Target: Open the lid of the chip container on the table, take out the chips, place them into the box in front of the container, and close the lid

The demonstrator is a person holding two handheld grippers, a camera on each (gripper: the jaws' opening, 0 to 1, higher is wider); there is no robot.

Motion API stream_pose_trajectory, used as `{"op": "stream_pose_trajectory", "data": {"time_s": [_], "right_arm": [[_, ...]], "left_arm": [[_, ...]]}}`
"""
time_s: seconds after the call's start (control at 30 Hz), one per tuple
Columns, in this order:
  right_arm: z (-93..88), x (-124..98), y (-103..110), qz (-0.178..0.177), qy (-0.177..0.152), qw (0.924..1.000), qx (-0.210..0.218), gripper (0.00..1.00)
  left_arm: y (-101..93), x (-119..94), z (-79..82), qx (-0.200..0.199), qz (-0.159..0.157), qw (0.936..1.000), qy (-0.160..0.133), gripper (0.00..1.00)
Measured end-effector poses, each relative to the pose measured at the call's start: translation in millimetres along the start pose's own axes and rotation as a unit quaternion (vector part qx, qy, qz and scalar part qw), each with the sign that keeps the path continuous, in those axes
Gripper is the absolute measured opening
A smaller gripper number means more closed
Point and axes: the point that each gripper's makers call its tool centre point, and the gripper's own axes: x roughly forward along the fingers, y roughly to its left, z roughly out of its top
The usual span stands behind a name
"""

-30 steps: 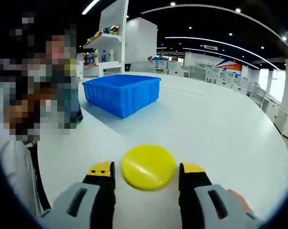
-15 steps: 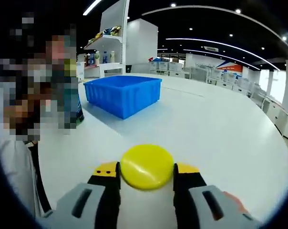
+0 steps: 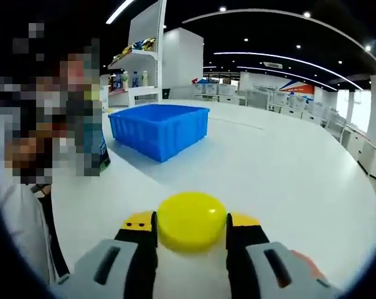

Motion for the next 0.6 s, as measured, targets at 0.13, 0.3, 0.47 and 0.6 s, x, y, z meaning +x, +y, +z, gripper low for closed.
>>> {"op": "stream_pose_trajectory", "data": {"time_s": [0.13, 0.3, 0.47, 0.6], "right_arm": [[4.4, -2.4, 0.3, 0.001, -0.005, 1.0, -0.003, 0.43], [2.4, -2.1, 4.5, 0.006, 0.002, 1.0, -0.005, 0.43], [2.0, -1.4, 5.5, 0.006, 0.001, 1.0, -0.004, 0.43], [1.2, -1.1, 5.5, 0.004, 0.003, 1.0, -0.007, 0.43]], "left_arm": [[0.3, 0.3, -0.1, 0.0, 0.0, 1.0, -0.001, 0.6], [-0.5, 0.5, -2.0, 0.0, 0.001, 1.0, 0.001, 0.6], [-0.6, -0.3, -4.4, 0.0, 0.002, 1.0, 0.004, 0.6], [-0.7, -1.1, -5.3, 0.0, 0.004, 1.0, 0.006, 0.6]]}}
